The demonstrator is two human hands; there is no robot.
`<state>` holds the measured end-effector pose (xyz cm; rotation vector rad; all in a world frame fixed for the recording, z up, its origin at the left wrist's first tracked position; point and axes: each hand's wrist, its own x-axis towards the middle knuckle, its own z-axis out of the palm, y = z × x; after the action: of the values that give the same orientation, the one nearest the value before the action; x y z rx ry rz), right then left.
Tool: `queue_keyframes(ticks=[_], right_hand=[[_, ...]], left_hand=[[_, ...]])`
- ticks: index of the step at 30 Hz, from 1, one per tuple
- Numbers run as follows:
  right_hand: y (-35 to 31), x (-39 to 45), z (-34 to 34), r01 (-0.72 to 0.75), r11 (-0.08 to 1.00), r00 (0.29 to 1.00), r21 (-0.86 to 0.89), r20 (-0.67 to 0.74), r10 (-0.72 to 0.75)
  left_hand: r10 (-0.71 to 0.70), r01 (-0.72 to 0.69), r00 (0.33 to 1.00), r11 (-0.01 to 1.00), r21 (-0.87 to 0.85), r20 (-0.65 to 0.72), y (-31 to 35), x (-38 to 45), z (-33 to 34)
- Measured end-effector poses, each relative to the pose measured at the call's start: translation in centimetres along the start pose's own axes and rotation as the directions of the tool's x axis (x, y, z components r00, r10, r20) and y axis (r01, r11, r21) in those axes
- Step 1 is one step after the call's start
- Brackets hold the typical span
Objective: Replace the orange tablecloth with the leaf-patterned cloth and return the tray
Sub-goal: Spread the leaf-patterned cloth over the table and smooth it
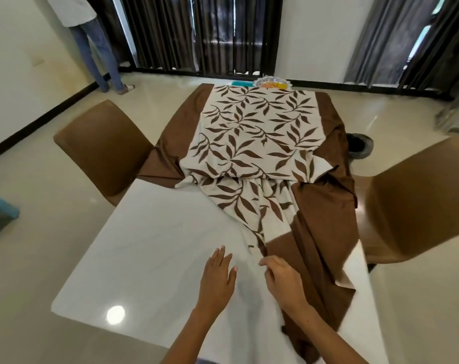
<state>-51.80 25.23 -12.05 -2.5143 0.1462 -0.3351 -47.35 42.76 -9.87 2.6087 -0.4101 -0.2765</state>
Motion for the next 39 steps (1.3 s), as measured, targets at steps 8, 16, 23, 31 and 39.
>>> queue_keyframes(ticks=[8,16,23,31,39], right_hand=[[-4.0,12.9,9.2,-0.044,0.986,0.999,-0.159,-0.026,0.041],[-6.9,22.8,14.7,-0.151,0.948,0.989,-0.280,-0.036,0.146],[-5.9,23.6,15.1,-0.173,0.922,0.985,-0.347,-0.079,0.155],[-6.0,20.5,13.6,-0.125,0.963,0.991,-0.239,0.007,0.130],[-6.7,15.1,12.6,-0.129,0.971,0.991,-0.201,-0.046,0.122]], left_hand=[[0.028,-0.028,0.999,0.999,0.018,-0.016,-10.9,12.4,-7.1],[0.117,-0.127,0.989,0.984,0.123,0.089,-17.0,23.0,-10.6],[0.230,-0.231,0.973,0.960,0.158,0.028,-21.4,28.6,-10.7],[0.253,-0.251,0.967,0.948,0.196,0.018,-25.2,23.2,-11.8],[0.211,-0.199,0.977,0.961,0.190,-0.044,-30.6,9.8,-12.4]])
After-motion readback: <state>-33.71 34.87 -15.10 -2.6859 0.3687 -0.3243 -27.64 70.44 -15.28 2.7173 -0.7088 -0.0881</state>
